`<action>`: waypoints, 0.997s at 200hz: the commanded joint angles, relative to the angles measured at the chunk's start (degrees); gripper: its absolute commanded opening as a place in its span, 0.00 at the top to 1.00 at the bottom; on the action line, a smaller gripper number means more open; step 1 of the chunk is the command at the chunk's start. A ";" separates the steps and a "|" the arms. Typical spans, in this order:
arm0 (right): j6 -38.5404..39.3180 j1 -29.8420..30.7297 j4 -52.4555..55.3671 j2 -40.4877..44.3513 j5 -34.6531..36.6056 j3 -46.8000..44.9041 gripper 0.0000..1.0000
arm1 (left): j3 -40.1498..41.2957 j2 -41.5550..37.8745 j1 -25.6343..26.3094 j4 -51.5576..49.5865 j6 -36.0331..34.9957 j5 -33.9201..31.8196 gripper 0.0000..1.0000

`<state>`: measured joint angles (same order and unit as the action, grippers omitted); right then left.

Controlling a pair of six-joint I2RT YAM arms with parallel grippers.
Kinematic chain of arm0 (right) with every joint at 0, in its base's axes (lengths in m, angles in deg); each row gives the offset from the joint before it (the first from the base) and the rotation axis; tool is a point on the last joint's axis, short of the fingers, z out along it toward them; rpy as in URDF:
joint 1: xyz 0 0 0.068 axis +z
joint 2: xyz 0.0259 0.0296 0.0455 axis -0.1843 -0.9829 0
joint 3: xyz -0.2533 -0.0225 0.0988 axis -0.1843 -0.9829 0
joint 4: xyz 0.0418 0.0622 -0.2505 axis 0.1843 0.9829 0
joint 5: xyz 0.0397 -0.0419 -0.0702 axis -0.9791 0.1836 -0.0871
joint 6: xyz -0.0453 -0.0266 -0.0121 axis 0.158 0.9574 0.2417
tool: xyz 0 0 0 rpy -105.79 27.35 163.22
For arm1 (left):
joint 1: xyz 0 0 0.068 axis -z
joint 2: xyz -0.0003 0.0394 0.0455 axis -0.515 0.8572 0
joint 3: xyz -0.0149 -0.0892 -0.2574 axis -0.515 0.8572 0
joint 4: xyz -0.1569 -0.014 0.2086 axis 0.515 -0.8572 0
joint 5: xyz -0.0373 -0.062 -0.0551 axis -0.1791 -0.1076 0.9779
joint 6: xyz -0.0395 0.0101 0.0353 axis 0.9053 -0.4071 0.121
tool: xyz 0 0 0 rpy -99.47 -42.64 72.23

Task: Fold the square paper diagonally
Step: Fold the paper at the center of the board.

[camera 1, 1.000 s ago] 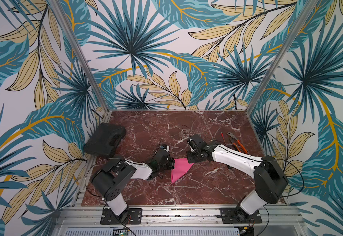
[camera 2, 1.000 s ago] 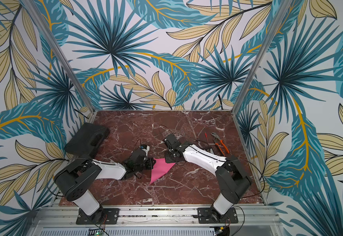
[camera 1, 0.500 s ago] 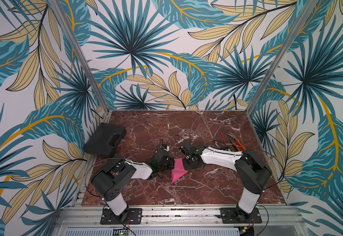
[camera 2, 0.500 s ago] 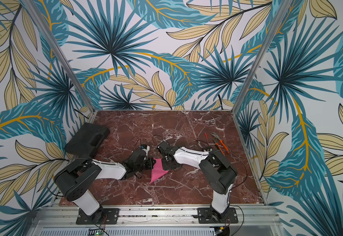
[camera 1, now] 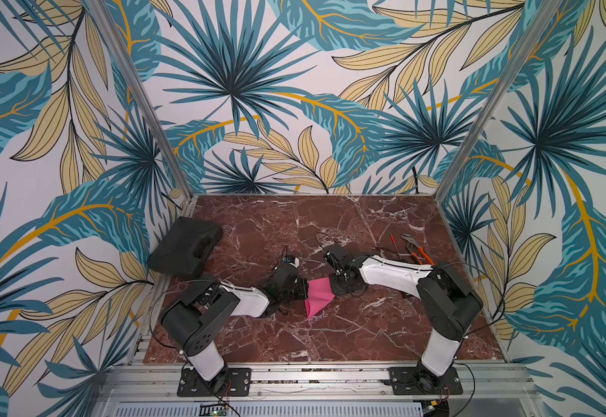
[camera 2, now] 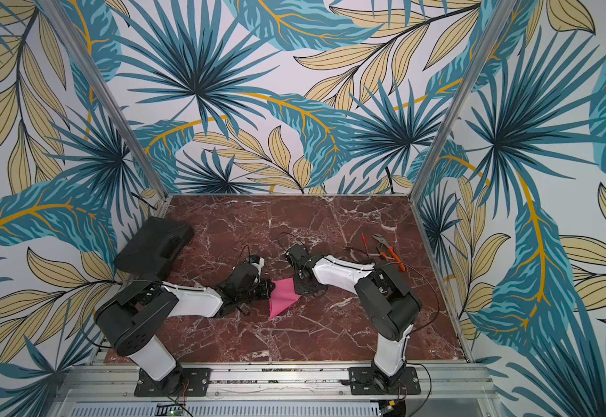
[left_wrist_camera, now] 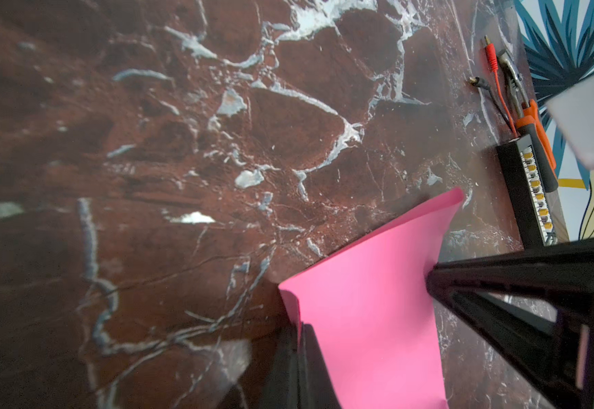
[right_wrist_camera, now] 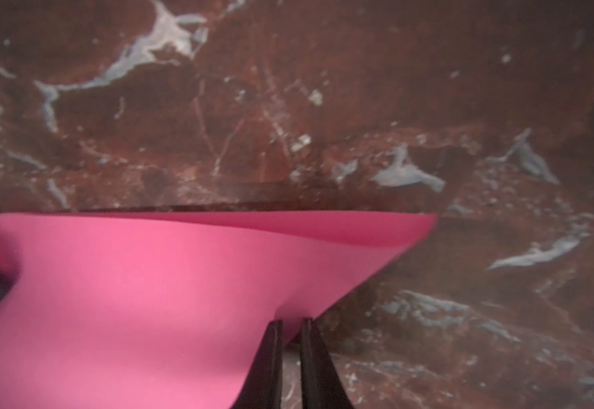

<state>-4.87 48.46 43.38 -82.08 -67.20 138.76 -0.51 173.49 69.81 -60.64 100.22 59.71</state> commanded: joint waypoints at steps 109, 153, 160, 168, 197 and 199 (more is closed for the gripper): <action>-0.09 2.63 3.12 -1.53 -1.98 6.33 0.85 | -1.00 -0.21 -0.38 -6.39 0.40 -2.41 1.00; 1.98 2.28 4.16 -5.05 1.04 7.02 0.85 | -1.27 -0.11 -0.36 -6.75 0.33 -2.37 1.00; 2.04 2.04 4.37 -5.31 1.43 6.72 0.85 | -1.22 -0.07 -0.35 -6.92 0.31 -2.37 1.00; 2.18 1.62 4.48 -5.54 1.70 6.20 0.85 | -1.26 -0.17 -0.27 -7.01 0.29 -2.49 1.00; 2.78 -0.41 4.48 -5.81 2.43 4.01 0.85 | -1.09 -0.33 -0.35 -7.19 0.27 -2.59 1.00; 2.92 -0.56 4.46 -5.81 2.41 3.83 0.85 | -1.05 -0.35 -0.32 -7.19 0.23 -2.61 1.00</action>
<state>-3.28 50.02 46.14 -86.69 -67.47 145.06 -1.49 173.01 69.81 -63.48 100.81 58.64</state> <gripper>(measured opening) 0.149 0.050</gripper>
